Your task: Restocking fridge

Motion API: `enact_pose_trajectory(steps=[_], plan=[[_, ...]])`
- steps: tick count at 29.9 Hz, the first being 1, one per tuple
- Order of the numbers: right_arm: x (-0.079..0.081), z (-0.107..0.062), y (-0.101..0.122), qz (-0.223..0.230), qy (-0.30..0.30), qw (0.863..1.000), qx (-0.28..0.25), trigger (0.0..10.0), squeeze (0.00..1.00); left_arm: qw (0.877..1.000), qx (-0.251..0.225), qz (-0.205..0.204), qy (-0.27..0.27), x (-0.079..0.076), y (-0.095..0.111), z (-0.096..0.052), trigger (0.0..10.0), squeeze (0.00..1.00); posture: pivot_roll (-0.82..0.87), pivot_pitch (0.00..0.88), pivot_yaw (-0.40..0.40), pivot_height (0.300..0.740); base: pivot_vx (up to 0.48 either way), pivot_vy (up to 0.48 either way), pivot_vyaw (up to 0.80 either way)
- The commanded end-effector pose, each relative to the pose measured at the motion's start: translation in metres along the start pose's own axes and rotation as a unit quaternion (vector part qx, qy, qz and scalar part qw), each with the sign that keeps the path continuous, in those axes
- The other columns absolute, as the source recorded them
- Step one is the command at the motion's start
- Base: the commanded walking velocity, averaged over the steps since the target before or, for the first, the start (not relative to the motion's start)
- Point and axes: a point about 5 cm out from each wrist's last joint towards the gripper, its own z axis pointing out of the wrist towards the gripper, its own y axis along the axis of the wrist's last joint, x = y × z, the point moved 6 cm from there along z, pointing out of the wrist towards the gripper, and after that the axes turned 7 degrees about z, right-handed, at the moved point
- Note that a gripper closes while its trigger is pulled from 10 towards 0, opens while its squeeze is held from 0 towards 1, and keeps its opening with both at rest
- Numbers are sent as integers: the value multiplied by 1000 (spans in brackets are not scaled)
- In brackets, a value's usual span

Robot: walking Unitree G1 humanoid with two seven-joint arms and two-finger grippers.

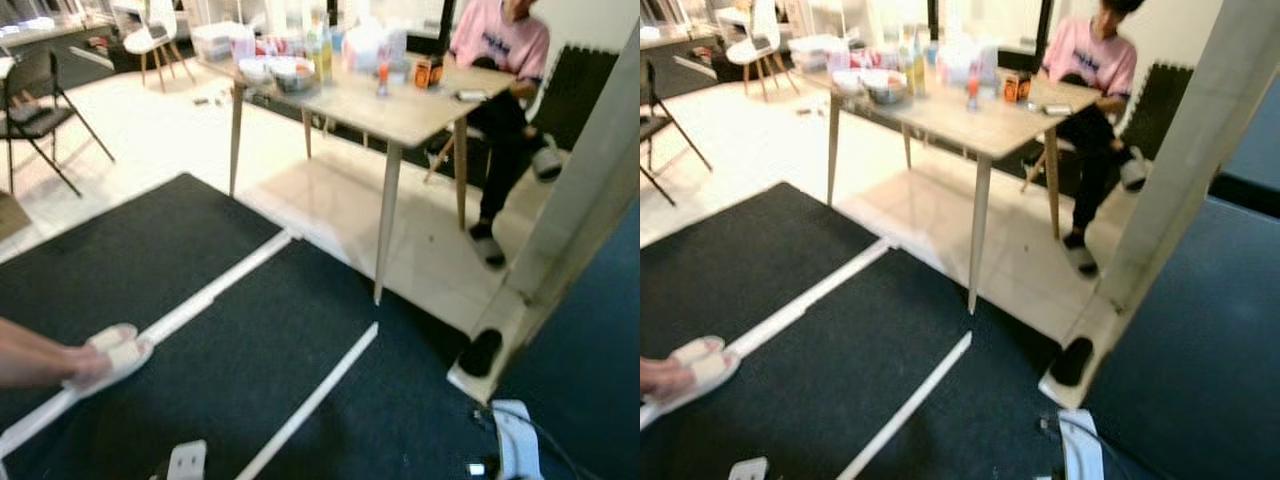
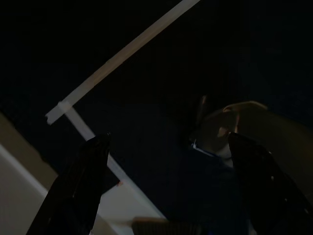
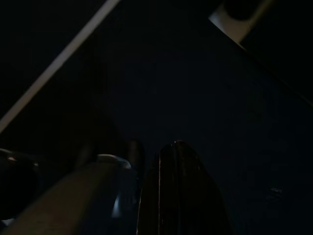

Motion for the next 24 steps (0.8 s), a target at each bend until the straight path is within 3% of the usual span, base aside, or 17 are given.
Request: enact_pose_trajectory(steps=[1,6,11,18,22,24], plan=[[0,0,0,4,-2,1000,0,10000,0,1000,-1,5,-4,-3,2,1,10000,0,-22,0,-4,740,0,0,0],[0,0,0,5,-2,1000,0,10000,0,1000,-1,5,-4,-3,2,1,10000,0,-22,0,-4,740,0,0,0],[-19,-3,13,40,-27,999,-21,10000,0,1000,-8,-21,13,11,2,-2,10000,0,-26,16,0,740,0,0,0],[-21,-4,6,45,-29,999,-12,10000,0,1000,-5,-25,15,13,0,-3,10000,0,-32,17,-4,740,0,0,0],[-19,-3,5,26,-23,999,-8,10000,0,1000,-10,-22,12,11,5,-1,10000,0,-33,21,2,740,0,0,0],[-23,-4,5,58,-34,998,-13,10000,0,1000,-13,-21,14,11,8,-1,10000,0,-36,25,2,740,0,0,0]])
